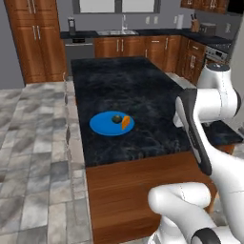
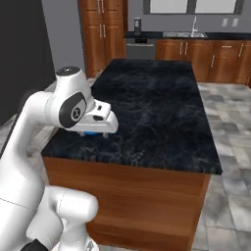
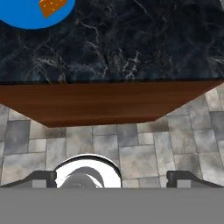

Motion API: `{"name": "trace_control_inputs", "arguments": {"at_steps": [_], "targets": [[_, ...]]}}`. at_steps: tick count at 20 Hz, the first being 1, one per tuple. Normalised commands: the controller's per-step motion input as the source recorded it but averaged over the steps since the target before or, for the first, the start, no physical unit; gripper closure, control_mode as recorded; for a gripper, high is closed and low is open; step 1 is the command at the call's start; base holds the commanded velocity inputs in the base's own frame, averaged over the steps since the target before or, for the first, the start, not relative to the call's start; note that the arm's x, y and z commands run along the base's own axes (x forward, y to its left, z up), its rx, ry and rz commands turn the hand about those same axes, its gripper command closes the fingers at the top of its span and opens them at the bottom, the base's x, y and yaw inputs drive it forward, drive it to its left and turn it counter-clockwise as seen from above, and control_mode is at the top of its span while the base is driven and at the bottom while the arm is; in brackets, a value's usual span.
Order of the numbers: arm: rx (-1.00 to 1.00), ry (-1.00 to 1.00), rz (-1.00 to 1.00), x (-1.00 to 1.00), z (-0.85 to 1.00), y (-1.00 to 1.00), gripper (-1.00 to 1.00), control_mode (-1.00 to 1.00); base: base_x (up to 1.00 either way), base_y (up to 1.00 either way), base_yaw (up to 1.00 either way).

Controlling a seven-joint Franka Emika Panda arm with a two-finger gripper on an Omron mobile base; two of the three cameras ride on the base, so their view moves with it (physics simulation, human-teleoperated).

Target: Take the cheese, fish, and squash from the fridge and place them on the plate on the dining counter to create an appetizer plate.

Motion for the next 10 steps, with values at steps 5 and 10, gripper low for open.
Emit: {"name": "trace_control_inputs", "arguments": {"at_steps": [5,10], "targets": [[0.00,0.00,0.00,0.00,0.00,0.00,-1.00,1.00,-0.61,-0.51,-0.60],[0.00,0.00,0.00,0.00,0.00,0.00,-1.00,1.00,-0.03,-0.61,-0.74]]}}
